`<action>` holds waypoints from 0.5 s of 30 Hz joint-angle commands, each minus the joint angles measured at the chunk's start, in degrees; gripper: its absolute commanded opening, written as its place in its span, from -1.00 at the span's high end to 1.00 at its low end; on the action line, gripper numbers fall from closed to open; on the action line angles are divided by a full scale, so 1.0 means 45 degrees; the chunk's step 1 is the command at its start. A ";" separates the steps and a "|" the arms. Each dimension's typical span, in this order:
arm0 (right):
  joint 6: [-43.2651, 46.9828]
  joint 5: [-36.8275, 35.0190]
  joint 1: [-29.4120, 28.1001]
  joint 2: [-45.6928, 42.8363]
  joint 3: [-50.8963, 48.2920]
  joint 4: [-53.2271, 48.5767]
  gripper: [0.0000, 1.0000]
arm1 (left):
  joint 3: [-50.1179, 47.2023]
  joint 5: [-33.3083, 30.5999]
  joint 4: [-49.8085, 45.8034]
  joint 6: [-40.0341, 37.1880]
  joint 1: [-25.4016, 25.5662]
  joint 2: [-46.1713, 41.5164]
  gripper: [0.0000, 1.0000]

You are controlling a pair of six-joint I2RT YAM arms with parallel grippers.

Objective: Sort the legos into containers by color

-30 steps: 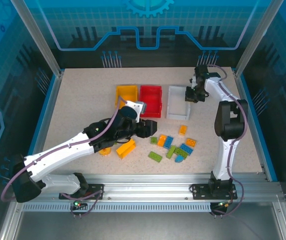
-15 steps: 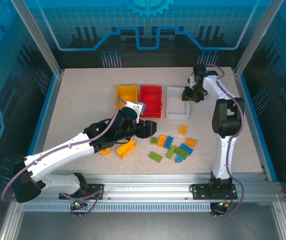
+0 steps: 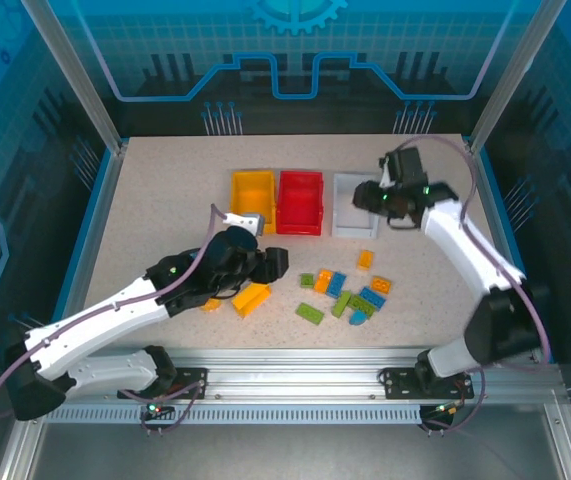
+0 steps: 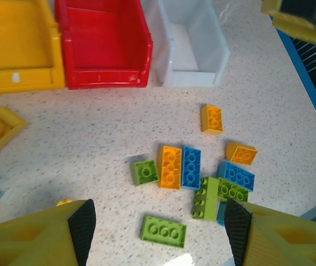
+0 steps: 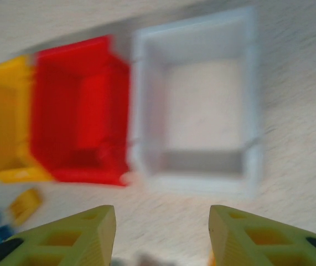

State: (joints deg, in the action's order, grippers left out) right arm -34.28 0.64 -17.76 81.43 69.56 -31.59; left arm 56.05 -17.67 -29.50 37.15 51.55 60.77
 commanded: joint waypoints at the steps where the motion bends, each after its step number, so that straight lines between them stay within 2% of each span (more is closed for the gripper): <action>1: -0.3833 0.0301 -0.2248 -0.1238 -0.3225 0.3563 0.08 | -0.0643 -0.0507 -0.1375 0.0554 0.0046 -0.1050 -0.34; 4: -0.6579 -0.0823 -0.5157 -0.2137 -0.6113 0.6860 0.12 | -0.1233 -0.0391 -0.2200 0.0946 0.0065 -0.2101 -0.34; 8: -0.8754 -0.2726 -0.8428 -0.1644 -0.7695 1.0342 0.10 | -0.2085 -0.0482 -0.3148 0.1475 0.0073 -0.3795 -0.33; 11: -0.9444 -0.2890 -0.9492 -0.0314 -0.7711 1.2139 0.10 | -0.2526 -0.0601 -0.3587 0.1703 0.0082 -0.4837 -0.33; 15: -1.0197 -0.2232 -0.9772 0.1761 -0.7525 1.4374 0.09 | -0.2850 -0.0655 -0.3802 0.1746 0.0070 -0.5556 -0.33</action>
State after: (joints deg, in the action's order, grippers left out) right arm -74.06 -8.16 -61.23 84.90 34.61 19.88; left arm 44.45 -19.20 -44.01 43.66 51.55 37.04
